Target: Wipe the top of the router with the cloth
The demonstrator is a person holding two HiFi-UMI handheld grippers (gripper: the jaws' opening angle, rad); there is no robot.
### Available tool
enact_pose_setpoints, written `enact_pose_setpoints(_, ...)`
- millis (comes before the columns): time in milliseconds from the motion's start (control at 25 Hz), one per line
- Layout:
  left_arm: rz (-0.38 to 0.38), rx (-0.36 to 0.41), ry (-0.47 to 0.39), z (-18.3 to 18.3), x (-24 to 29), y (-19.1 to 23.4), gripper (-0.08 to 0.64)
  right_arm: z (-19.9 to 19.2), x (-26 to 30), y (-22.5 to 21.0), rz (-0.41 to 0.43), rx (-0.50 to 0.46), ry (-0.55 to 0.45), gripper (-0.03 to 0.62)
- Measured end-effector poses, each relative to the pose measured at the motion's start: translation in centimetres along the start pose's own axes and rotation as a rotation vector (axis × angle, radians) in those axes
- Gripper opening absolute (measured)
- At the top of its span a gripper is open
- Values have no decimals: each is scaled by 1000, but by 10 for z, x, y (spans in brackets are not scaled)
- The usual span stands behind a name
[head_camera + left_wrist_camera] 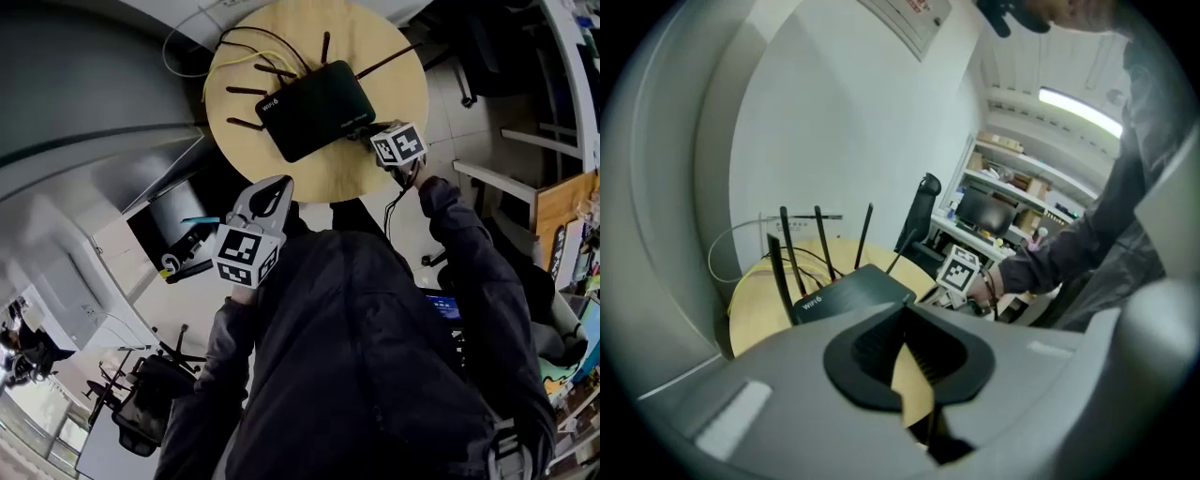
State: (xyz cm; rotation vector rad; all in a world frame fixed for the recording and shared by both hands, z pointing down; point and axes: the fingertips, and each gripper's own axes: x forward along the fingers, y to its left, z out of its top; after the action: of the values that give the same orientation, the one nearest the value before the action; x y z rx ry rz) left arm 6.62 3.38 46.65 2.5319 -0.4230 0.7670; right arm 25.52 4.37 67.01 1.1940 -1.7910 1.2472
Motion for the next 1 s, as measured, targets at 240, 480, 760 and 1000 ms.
enact_pose_setpoints(240,40,-6,9,10,18,-15,0,-2,-16,-16,56,-236,57,29)
enact_pose_setpoints(480,107,-24,-3,16,20,-20,0,40,-29,-82,-77,-264,10,29)
enact_pose_setpoints(760,221,-93,-33,8,-3,-19,0,94,0,-75,-52,-440,11,29)
enact_pose_setpoints(1000,280,-138,-44,-9,-21,-20,0,77,6,-62,-23,-732,114,28)
